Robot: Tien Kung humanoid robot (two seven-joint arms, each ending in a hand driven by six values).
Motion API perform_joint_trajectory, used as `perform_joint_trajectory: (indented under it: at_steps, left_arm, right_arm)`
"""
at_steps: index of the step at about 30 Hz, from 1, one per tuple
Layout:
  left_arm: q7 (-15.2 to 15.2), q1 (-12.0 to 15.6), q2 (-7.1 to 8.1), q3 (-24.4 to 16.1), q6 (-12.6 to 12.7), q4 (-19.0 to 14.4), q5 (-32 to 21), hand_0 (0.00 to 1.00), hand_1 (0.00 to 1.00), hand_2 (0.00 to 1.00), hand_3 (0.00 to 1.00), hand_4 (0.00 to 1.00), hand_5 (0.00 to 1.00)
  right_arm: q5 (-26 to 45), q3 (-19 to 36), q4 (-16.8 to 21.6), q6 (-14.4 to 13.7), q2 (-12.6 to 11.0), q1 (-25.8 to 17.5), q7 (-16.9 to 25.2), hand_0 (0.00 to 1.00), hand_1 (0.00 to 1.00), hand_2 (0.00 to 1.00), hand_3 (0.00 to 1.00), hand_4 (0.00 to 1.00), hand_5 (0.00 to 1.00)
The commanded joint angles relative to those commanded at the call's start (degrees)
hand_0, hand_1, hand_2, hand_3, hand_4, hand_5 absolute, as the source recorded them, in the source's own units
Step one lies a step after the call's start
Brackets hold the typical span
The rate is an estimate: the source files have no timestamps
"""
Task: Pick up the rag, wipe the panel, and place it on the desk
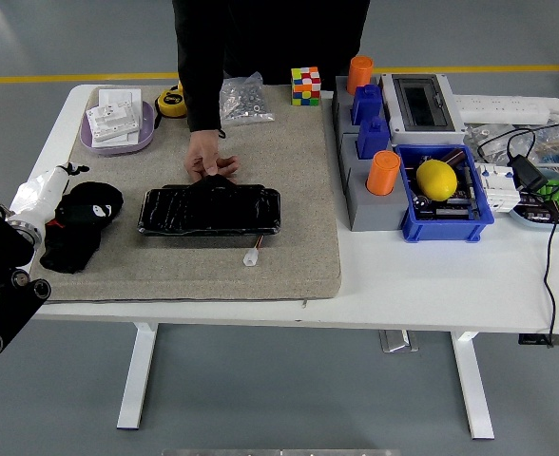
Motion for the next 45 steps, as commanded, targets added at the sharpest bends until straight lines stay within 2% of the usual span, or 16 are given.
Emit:
perform_joint_trajectory:
  at_steps: [2,3,8,9,14,15,20,21,26,27,32,33,38,39,44,45]
  left_arm:
    - [0.1,-0.1,-0.19,0.6,0.0,0.4,0.1,0.617,0.822,0.856,0.843,0.868,0.357]
    - [0.1,-0.1,-0.27,0.8,0.0,0.5,0.1,0.583,0.811,0.845,0.839,0.857,0.336]
    - [0.2,-0.2,-0.61,1.1,0.6,0.9,0.2,0.583,0.811,0.845,0.839,0.857,0.336]
    - [0.1,-0.2,-0.59,1.1,0.7,0.8,0.2,0.508,0.728,0.815,0.776,0.823,0.300]
    - [0.0,-0.3,-0.54,1.2,1.7,0.9,0.6,0.508,0.728,0.815,0.776,0.823,0.300]
    - [0.1,-0.3,-0.55,1.3,1.7,0.9,0.7,0.425,0.593,0.793,0.659,0.688,0.153]
    - [0.3,-0.4,-0.61,1.8,1.9,1.6,1.1,0.425,0.593,0.793,0.659,0.688,0.153]
    - [0.3,-0.4,-0.59,1.9,1.8,1.7,1.2,0.407,0.465,0.704,0.603,0.599,0.116]
    - [0.6,-0.2,-0.57,2.3,1.6,2.0,1.4,0.407,0.465,0.704,0.603,0.599,0.116]
    - [0.6,-0.2,-0.59,2.3,1.6,2.0,1.4,0.381,0.405,0.682,0.585,0.557,0.068]
    - [0.7,-0.2,-0.66,2.5,1.9,2.0,1.7,0.381,0.405,0.682,0.585,0.557,0.068]
    - [0.8,-0.2,-0.62,2.6,2.0,2.0,1.8,0.328,0.336,0.651,0.560,0.403,0.023]
    - [0.5,-0.2,-0.56,2.8,2.8,2.2,1.8,0.328,0.336,0.651,0.560,0.403,0.023]
    - [0.3,-0.2,-0.59,2.9,3.2,2.2,1.7,0.287,0.236,0.562,0.485,0.110,0.002]
    - [-0.8,0.0,-0.57,3.0,5.0,2.1,0.6,0.287,0.236,0.562,0.485,0.110,0.002]
    - [-1.0,0.1,-0.53,3.1,5.3,2.0,0.4,0.256,0.185,0.492,0.401,0.117,0.002]
  right_arm:
    - [-0.1,0.1,0.0,0.0,0.0,0.0,0.0,0.694,0.447,0.637,0.617,0.998,0.701]
    - [-0.1,0.1,0.0,0.0,0.0,0.1,0.0,0.694,0.447,0.637,0.617,0.998,0.702]
    - [-0.2,0.3,0.1,0.0,0.1,0.1,0.0,0.694,0.447,0.637,0.617,0.998,0.702]
    - [-0.3,0.4,0.1,0.0,0.0,0.1,0.0,0.694,0.447,0.638,0.617,0.998,0.702]
    - [-0.7,1.2,0.1,0.0,0.1,0.0,0.0,0.694,0.447,0.638,0.617,0.998,0.702]
    - [-0.7,1.3,0.1,0.0,0.1,0.0,0.0,0.693,0.447,0.638,0.617,0.998,0.702]
    - [-1.3,2.4,0.2,-0.2,0.3,0.1,0.0,0.693,0.447,0.638,0.617,0.998,0.702]
    - [-1.4,2.5,0.3,-0.2,0.3,0.0,0.0,0.694,0.447,0.637,0.617,0.998,0.702]
    - [-1.9,3.5,0.3,-0.2,0.3,-0.2,-0.1,0.694,0.447,0.637,0.617,0.998,0.702]
    - [-1.9,3.5,0.3,-0.2,0.3,-0.2,-0.1,0.694,0.447,0.637,0.617,0.998,0.701]
    - [-2.1,3.8,0.3,-0.2,0.2,-0.3,-0.2,0.694,0.447,0.637,0.617,0.998,0.701]
    - [-2.1,3.9,0.3,-0.3,0.2,-0.3,-0.1,0.694,0.447,0.638,0.617,0.998,0.701]
    - [-2.1,3.8,0.3,-0.3,0.2,-0.3,-0.1,0.694,0.447,0.638,0.617,0.998,0.701]
    - [-2.1,3.7,0.3,-0.3,0.2,-0.3,-0.1,0.693,0.448,0.638,0.617,0.998,0.702]
    - [-2.1,3.5,0.3,-0.3,0.2,-0.3,-0.2,0.693,0.448,0.638,0.617,0.998,0.702]
    - [-2.1,3.5,0.2,-0.3,0.2,-0.3,-0.2,0.694,0.446,0.637,0.618,0.998,0.702]
